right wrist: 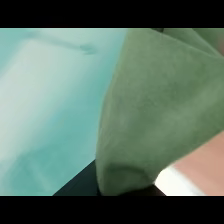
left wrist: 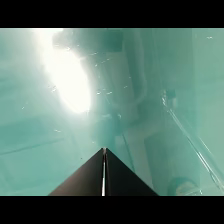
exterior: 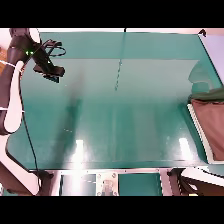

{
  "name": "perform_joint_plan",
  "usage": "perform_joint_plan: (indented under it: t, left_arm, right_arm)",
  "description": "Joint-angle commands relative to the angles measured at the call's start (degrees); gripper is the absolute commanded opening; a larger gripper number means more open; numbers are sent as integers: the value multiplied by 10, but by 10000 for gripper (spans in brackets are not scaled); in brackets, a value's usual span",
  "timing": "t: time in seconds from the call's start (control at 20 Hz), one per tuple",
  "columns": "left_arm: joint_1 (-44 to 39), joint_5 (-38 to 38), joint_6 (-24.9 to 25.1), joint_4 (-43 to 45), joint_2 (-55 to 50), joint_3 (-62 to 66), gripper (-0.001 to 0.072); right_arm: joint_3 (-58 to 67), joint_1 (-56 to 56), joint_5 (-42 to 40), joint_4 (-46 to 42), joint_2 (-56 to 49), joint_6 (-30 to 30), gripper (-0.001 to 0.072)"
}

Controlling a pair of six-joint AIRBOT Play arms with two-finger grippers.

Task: Fold the shirts.

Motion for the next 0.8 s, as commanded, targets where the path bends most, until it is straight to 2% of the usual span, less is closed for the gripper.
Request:
perform_joint_plan:
  t: [0.0,0.2,0.35,0.4,0.45,0.5,0.6,0.7,0.75]
  left_arm:
    - [0,0,1,-6,0,0,22]
    - [0,1,1,-25,0,0,23]
    - [0,1,1,-27,0,0,23]
    - [0,1,1,-27,0,0,23]
    - [0,3,1,-27,0,0,22]
    - [0,7,1,-27,0,0,23]
    - [0,11,1,-28,0,0,22]
    - [0,4,1,-28,1,0,22]
    - [0,-2,0,-30,3,0,21]
  right_arm:
    - [-57,-90,48,-131,54,33,17]
    - [-206,-140,36,-207,100,33,17]
    - [-315,-155,-18,-238,104,31,20]
    - [-346,-157,-38,-238,103,31,124]
    - [-367,-158,-46,-238,101,31,454]
    - [-378,-158,-46,-238,98,31,639]
    - [-362,-158,-33,-228,92,33,638]
    - [-305,-149,-34,-136,91,32,609]
    - [-274,-134,-43,-84,90,30,471]
